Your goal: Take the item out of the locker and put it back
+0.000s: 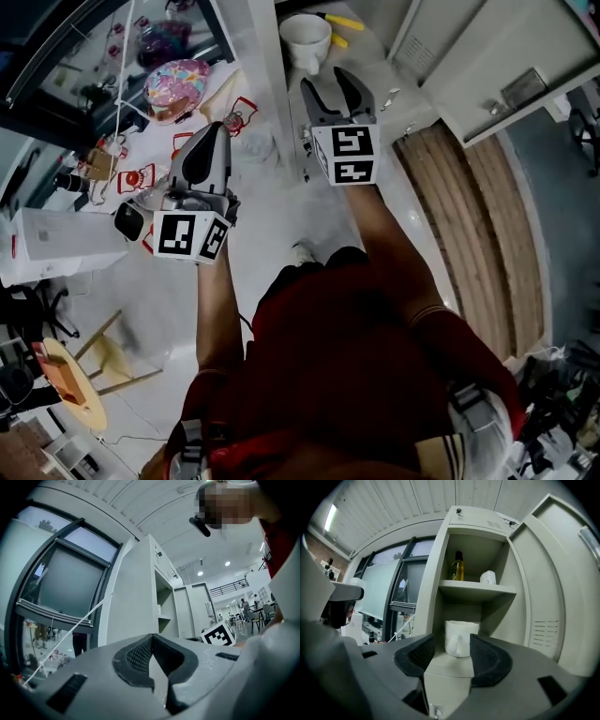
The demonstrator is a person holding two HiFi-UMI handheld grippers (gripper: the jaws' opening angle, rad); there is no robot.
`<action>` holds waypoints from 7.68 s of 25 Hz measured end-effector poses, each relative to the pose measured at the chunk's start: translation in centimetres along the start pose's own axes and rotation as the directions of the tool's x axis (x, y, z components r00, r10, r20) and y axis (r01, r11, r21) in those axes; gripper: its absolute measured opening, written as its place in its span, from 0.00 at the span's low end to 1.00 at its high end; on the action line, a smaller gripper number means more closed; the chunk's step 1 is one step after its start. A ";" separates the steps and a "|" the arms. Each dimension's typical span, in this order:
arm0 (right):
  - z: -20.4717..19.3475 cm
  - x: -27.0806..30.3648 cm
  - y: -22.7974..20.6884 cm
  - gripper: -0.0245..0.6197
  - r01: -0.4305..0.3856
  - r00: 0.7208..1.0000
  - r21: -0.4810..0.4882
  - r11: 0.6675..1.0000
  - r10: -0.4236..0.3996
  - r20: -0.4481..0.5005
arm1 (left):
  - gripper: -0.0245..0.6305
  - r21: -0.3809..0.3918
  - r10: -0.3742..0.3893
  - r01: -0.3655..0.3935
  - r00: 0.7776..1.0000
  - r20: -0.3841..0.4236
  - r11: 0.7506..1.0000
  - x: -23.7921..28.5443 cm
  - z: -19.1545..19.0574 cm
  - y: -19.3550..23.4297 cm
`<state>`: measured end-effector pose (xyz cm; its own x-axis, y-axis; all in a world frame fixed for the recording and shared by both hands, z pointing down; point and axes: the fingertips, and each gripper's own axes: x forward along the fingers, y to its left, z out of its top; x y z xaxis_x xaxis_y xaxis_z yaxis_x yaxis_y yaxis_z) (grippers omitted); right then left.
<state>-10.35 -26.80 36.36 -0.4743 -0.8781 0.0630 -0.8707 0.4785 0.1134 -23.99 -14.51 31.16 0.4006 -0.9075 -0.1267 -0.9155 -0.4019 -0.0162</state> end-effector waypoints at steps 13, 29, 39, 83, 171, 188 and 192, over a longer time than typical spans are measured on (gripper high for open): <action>-1.8 5.4 -0.9 0.29 0.028 0.999 0.007 1.000 -0.028 -0.041 | 0.05 -0.026 0.017 -0.017 1.000 -0.016 1.000 2.6 -1.4 3.2; -2.8 6.0 -4.8 0.15 -0.076 0.994 -0.045 0.996 0.072 -0.082 | 0.05 -0.054 0.096 -0.098 0.995 -0.040 0.994 4.6 -3.2 2.4; -2.9 6.6 -6.4 0.12 -0.165 0.983 0.072 0.984 0.170 -0.067 | 0.05 -0.049 0.124 -0.127 0.990 -0.071 0.991 5.2 -4.1 1.6; 4.2 -2.7 -8.6 0.11 -0.226 0.967 0.076 0.971 0.214 0.138 | 0.05 -0.029 0.006 -0.005 1.000 0.017 1.000 7.5 -0.5 -3.0; 18.8 6.3 -10.9 0.11 -0.286 0.941 0.118 0.951 0.255 0.223 | 0.05 0.005 -0.020 0.019 0.995 0.094 1.000 7.1 4.6 -3.0; 18.6 8.1 -11.1 0.11 -0.271 0.947 0.094 0.958 0.248 0.202 | 0.05 -0.001 -0.039 0.039 0.996 0.080 0.999 7.8 4.0 -3.5; 18.6 8.2 -11.1 0.11 -0.267 0.950 0.083 0.960 0.248 0.190 | 0.05 -0.006 -0.048 0.049 0.995 0.084 0.999 8.1 4.0 -3.6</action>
<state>-7.02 -39.30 17.17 -0.6910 -0.7159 -0.1004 -0.7202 0.6937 0.0098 -17.58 -19.92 26.25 0.4396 -0.8735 -0.2090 -0.8947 -0.4463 -0.0167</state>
